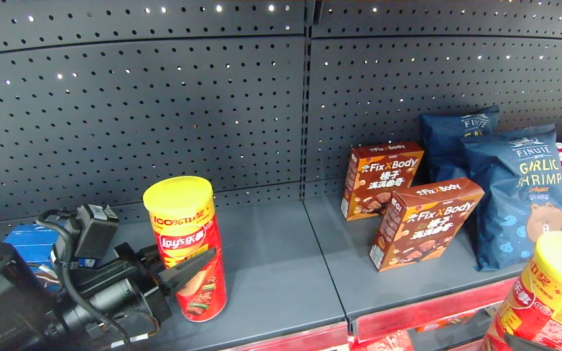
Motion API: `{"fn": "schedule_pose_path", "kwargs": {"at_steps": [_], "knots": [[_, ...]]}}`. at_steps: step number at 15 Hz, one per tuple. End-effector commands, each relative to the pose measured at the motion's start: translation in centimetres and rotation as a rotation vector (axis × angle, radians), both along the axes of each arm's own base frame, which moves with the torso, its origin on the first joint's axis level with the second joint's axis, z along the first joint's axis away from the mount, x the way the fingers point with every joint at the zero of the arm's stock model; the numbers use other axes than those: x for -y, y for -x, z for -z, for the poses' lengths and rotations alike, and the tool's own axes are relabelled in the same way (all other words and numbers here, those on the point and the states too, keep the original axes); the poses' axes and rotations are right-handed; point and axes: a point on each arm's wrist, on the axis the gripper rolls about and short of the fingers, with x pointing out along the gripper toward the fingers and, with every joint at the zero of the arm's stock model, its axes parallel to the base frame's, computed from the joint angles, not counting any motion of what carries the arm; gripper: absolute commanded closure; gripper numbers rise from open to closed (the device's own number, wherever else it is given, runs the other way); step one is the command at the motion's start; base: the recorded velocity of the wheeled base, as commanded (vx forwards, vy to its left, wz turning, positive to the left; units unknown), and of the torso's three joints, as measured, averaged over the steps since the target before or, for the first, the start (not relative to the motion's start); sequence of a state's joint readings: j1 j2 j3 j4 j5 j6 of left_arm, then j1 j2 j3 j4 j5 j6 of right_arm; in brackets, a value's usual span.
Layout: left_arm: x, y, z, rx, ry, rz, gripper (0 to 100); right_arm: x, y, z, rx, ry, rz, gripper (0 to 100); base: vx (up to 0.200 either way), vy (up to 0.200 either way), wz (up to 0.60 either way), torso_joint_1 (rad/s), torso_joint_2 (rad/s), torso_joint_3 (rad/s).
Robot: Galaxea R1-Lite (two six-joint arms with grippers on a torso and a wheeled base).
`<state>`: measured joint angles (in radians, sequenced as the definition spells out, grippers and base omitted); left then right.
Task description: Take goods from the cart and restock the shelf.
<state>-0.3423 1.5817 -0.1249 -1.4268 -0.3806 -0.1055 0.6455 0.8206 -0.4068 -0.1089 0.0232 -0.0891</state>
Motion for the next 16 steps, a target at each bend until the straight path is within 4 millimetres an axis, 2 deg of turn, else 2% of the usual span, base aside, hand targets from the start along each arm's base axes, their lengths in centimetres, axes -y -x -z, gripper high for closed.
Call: {"fn": "schedule_pose_path", "kwargs": {"at_steps": [1,5,13,14,16], "knots": [[0.0,0.3,0.2,-0.008,-0.003,0.004,100,0.0,0.0,0.0,-0.002,0.001,0.001,100,0.000,0.000,0.00,0.000,0.00,0.000],[-0.4,1.4,0.9,-0.046,-0.016,0.003,100,0.0,0.0,0.2,-0.005,0.004,0.001,100,0.000,0.000,0.00,0.000,0.00,0.000],[-0.5,1.5,1.4,-0.066,-0.028,0.006,100,0.0,0.0,0.2,-0.004,0.003,0.005,100,0.000,0.000,0.00,0.000,0.00,0.000],[-0.5,1.5,1.4,-0.067,-0.028,0.006,0,0.0,0.0,0.2,-0.003,0.004,0.004,100,0.000,0.000,0.00,0.000,0.00,0.000],[-0.5,1.6,1.5,-0.067,-0.026,0.009,0,0.1,0.0,0.2,-0.003,0.002,0.005,100,0.000,0.000,0.00,0.000,0.00,0.000]]}}
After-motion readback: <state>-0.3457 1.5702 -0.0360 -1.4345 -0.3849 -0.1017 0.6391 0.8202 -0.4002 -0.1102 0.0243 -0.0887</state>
